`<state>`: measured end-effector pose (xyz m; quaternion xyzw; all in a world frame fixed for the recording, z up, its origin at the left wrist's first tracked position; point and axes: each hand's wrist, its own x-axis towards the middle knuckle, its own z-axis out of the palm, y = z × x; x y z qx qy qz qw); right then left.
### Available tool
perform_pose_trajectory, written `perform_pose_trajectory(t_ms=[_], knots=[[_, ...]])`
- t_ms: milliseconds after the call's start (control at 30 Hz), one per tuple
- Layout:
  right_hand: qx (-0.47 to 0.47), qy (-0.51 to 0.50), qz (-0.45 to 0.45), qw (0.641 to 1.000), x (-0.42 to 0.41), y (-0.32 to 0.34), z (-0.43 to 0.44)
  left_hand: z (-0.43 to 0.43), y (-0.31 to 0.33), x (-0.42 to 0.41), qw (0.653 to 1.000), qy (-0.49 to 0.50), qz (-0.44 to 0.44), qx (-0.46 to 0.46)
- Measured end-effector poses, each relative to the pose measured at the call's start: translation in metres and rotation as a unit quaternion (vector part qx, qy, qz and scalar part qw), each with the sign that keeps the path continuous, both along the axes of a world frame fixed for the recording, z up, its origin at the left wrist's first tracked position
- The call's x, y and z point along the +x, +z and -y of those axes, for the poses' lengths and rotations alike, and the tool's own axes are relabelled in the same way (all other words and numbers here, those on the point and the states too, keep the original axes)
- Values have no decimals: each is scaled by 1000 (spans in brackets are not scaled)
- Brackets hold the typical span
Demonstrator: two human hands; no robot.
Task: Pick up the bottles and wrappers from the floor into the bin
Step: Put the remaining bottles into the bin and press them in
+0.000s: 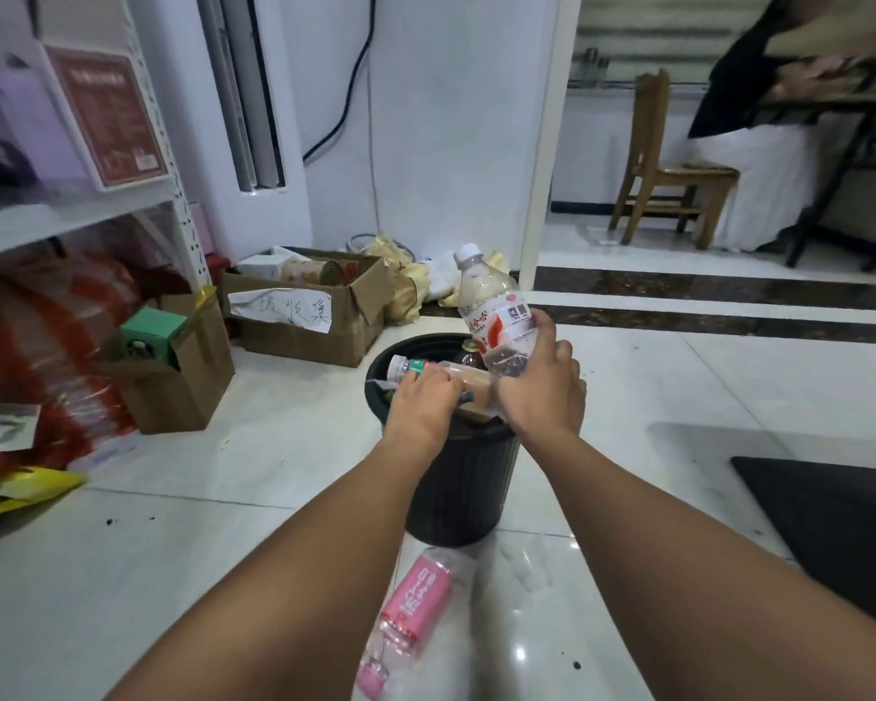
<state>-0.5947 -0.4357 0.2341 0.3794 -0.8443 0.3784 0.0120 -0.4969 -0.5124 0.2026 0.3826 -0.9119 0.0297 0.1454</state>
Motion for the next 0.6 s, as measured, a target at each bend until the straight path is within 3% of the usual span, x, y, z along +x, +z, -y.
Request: perform_pose_trajectory(t_ms=[167,333,467,600], knots=[[32,2,-43,999,-35,7,34,23,-18,-34,997,-25,70,33],[68,13,-95,993,-64,2,64,30,-30,-28,997,-64,-2,34],[74,49,-143,986,-72,-2,87,47,-22,-17,999,-52,-9,14],[190,105,-247,944,-71,-12,108,67,-18,-5,1000,-10,-6,4]])
